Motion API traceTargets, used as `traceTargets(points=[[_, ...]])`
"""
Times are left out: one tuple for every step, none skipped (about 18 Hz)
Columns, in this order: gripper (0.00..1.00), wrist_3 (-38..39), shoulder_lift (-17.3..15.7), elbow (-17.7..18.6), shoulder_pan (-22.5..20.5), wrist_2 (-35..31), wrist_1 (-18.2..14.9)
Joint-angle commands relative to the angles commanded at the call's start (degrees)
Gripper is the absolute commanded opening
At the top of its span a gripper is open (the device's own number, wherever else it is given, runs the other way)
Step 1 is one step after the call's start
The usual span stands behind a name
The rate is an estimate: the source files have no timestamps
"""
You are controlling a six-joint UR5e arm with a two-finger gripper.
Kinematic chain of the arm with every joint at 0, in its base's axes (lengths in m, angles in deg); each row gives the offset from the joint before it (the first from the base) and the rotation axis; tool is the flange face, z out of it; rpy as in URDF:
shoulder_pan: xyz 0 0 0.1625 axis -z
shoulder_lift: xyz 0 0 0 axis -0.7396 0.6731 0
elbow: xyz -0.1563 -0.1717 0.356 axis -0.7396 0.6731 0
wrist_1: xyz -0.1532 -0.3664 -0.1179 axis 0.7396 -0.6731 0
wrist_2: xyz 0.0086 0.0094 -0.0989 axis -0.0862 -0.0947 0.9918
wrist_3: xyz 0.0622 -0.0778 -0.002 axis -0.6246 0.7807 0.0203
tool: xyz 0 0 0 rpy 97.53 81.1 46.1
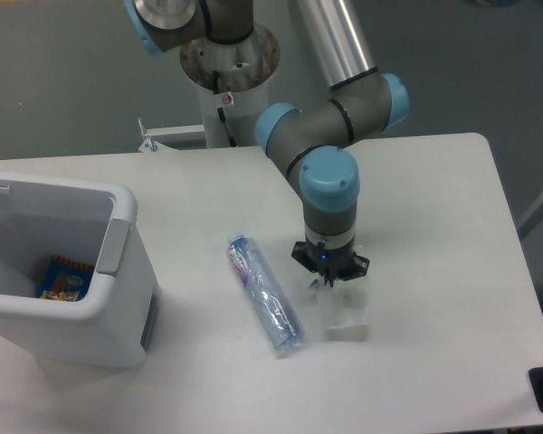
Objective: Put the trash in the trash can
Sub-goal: 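Lower the gripper and close it on the white tissue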
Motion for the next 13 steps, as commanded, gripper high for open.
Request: traceTargets(points=[[0.0,0.96,0.0,-0.7,-0.26,1.23,0.0],[0.0,2.19,0.09,-1.49,-0.35,2.72,-0.09],[0.0,3.59,0.26,-2.2,-0.36,4.48,-0.09],[0.0,4.74,0.35,-2.99,-0.44,5.97,-0.09],[0.0,6.14,0.61,-3.95,-0.44,6.95,-0.09],[0.0,7.98,0.62,-5.01,-0.36,7.48,-0.09],[0.0,9.92,0.44,-5.63,-0.36,8.18,-0.09],[0.0,11.42,0.18,-6.59,-0.27,8.88,-0.09],[0.0,12.56,-0.17,-7.38,-0.01,9.67,-0.09],[0.0,13.62,-0.96,-7.74,0.08,10.2,-0.09],[0.0,14.76,-2.01,-7.83,0.35,10.47,-0.09],[0.0,15.64,-2.8,-7.83,0.78,10.73,-0.09],[0.0,16.17,-3.86,-7.92,1.66,11.26,-0.09]])
